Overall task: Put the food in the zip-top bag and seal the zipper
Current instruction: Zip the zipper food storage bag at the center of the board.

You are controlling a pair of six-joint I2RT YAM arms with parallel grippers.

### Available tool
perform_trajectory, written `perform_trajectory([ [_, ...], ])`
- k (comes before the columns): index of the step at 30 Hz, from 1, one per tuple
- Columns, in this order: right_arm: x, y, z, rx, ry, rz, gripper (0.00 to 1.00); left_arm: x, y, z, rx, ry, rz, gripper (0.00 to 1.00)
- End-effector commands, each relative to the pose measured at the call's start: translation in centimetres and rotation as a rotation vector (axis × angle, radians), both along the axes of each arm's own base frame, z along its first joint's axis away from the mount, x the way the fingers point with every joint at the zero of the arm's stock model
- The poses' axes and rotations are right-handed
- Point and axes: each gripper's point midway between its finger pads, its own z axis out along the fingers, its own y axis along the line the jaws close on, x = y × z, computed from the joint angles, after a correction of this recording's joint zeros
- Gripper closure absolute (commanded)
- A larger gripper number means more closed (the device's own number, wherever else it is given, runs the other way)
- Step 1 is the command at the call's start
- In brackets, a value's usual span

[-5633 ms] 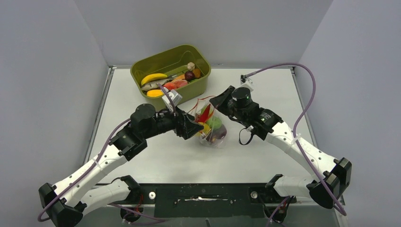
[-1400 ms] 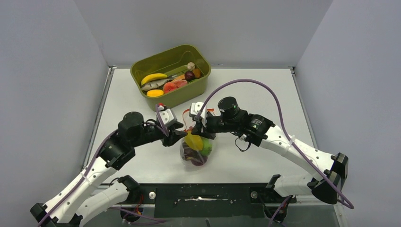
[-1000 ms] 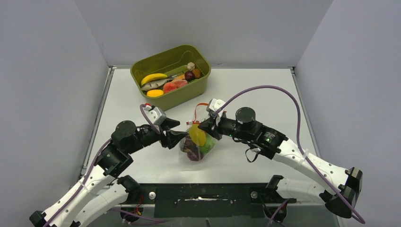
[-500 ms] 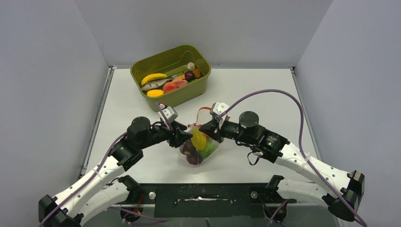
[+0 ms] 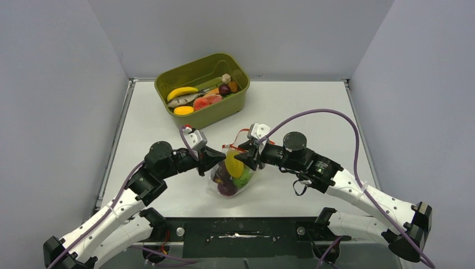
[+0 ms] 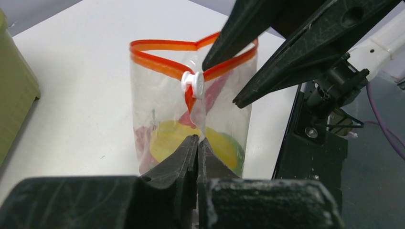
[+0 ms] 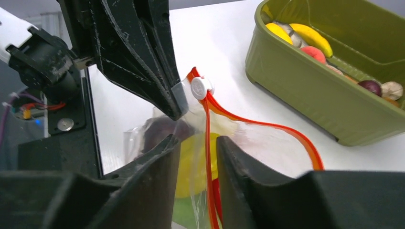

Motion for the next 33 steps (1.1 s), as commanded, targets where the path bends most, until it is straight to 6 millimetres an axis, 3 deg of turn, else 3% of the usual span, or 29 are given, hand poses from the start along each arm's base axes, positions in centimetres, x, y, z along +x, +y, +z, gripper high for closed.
perform_trajectory([
  [1,-0.2,0.1,4.7,0.045,-0.138,0.043,0.59,-1.0,-0.2,2.1,-0.052,-0.110,-0.062,1.00],
  [5,-0.7,0.3,6.1,0.017,-0.203,0.097,0.47,-1.5,-0.1,1.5,-0.046,-0.115,-0.078,1.00],
  [8,-0.9,0.6,6.2,-0.030,-0.239,0.149,0.43,-1.9,-0.1,1.5,-0.054,-0.138,-0.100,1.00],
  [16,-3.2,1.8,6.1,-0.091,-0.266,0.358,0.48,-2.7,0.1,1.2,-0.055,-0.168,-0.129,1.00],
  [19,-4.1,2.4,5.1,-0.115,-0.243,0.443,0.49,-2.9,0.3,1.0,-0.054,-0.183,-0.131,1.00],
  [23,-4.0,2.8,3.8,-0.170,-0.216,0.481,0.50,-3.2,0.3,0.9,-0.056,-0.189,-0.140,1.00],
  [33,-3.5,4.0,3.0,-0.191,-0.218,0.517,0.46,-3.7,0.0,0.7,-0.064,-0.190,-0.175,1.00],
])
